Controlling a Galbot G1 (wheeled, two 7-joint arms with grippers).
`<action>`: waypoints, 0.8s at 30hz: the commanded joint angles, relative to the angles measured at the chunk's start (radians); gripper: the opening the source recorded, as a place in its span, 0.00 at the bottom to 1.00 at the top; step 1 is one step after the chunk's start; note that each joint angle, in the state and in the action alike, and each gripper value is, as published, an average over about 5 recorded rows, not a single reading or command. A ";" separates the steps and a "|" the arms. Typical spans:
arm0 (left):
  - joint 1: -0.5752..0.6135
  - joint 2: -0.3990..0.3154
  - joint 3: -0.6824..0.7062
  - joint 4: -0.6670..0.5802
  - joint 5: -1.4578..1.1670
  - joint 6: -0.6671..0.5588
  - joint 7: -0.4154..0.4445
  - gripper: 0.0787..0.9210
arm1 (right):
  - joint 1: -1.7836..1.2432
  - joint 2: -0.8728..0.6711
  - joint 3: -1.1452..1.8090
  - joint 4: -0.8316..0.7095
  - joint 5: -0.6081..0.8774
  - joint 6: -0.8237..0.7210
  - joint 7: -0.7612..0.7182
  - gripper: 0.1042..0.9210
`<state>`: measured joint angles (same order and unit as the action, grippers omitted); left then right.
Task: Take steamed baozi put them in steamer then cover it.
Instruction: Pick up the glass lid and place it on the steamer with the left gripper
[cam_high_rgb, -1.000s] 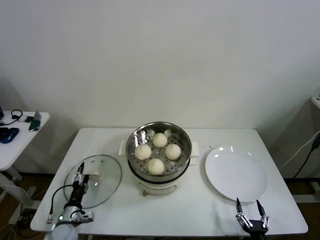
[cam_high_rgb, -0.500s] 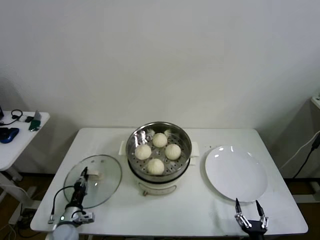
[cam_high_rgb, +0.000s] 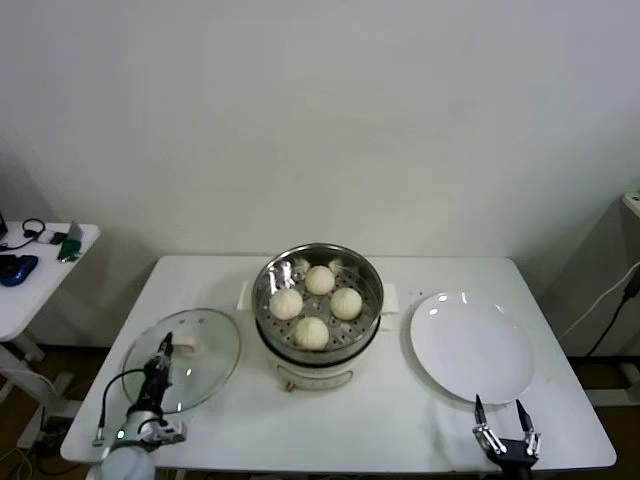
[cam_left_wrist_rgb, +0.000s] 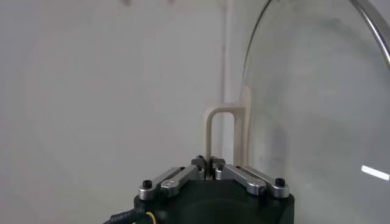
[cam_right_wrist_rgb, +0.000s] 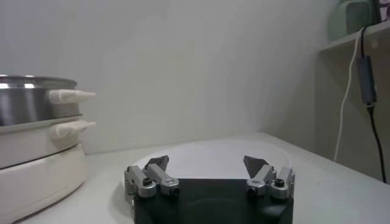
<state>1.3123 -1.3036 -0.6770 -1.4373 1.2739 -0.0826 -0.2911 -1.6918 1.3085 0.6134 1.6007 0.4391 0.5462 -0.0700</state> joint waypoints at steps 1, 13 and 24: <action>0.068 0.129 -0.013 -0.368 -0.234 0.108 0.205 0.07 | -0.022 -0.001 0.010 0.056 -0.075 -0.064 0.036 0.88; 0.047 0.331 0.050 -0.694 -0.324 0.448 0.409 0.07 | -0.056 -0.018 0.013 0.123 -0.099 -0.100 0.017 0.88; -0.082 0.228 0.329 -0.764 -0.130 0.583 0.475 0.07 | -0.064 -0.044 0.017 0.149 -0.099 -0.110 -0.008 0.88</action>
<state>1.3106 -1.0549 -0.5555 -2.0583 1.0447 0.3353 0.0883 -1.7501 1.2751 0.6277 1.7264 0.3518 0.4505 -0.0696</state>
